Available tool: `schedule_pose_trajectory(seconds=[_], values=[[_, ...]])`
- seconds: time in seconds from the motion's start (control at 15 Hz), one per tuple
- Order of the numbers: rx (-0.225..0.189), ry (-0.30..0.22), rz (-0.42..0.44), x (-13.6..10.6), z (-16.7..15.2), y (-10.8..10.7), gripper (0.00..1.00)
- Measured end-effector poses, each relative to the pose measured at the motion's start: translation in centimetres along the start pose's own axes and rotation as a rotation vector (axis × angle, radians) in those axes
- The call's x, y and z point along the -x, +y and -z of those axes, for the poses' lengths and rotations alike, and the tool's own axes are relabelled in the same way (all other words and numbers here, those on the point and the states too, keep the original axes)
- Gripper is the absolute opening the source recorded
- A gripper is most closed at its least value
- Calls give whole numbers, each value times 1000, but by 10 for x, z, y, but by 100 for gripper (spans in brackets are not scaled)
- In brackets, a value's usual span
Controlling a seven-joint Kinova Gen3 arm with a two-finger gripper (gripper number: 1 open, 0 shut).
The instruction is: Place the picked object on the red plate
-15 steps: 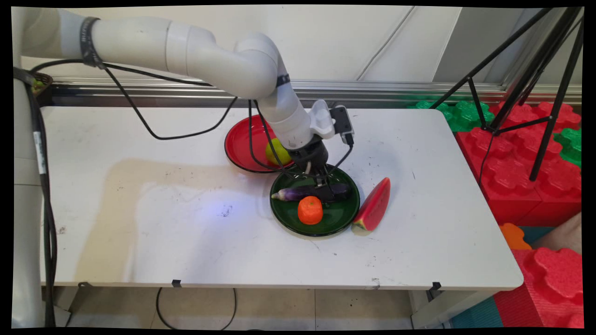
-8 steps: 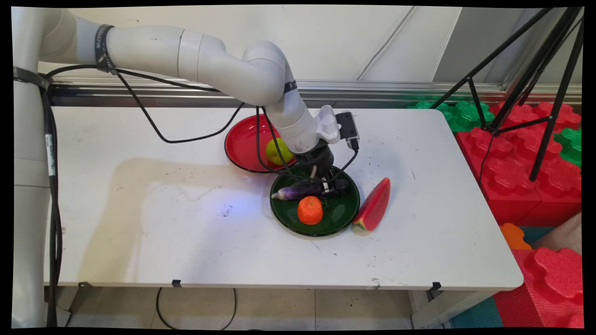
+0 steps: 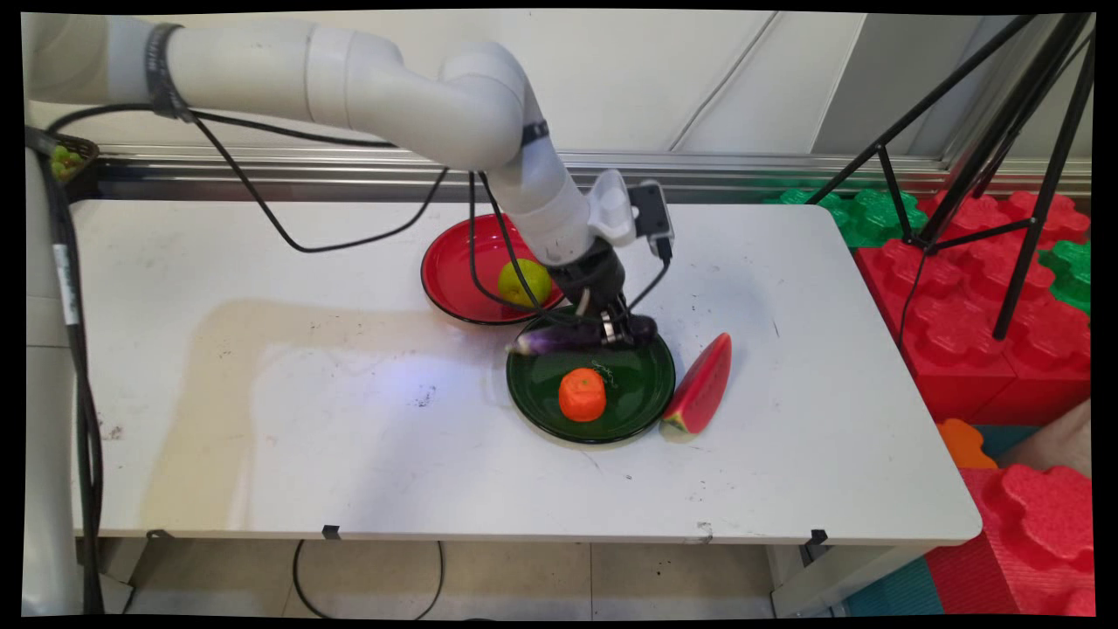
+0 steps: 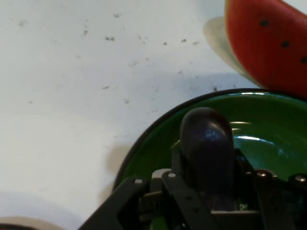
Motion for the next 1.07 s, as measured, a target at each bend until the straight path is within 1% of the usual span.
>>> schedule_pose_trajectory(seconds=[0.4,0.6,0.87,1.07], values=[[-59,33,-8,-8,61,-5,0],[-104,55,0,-10,105,-10,0],[-155,77,34,-7,147,-18,0],[-218,85,92,0,183,-30,0]])
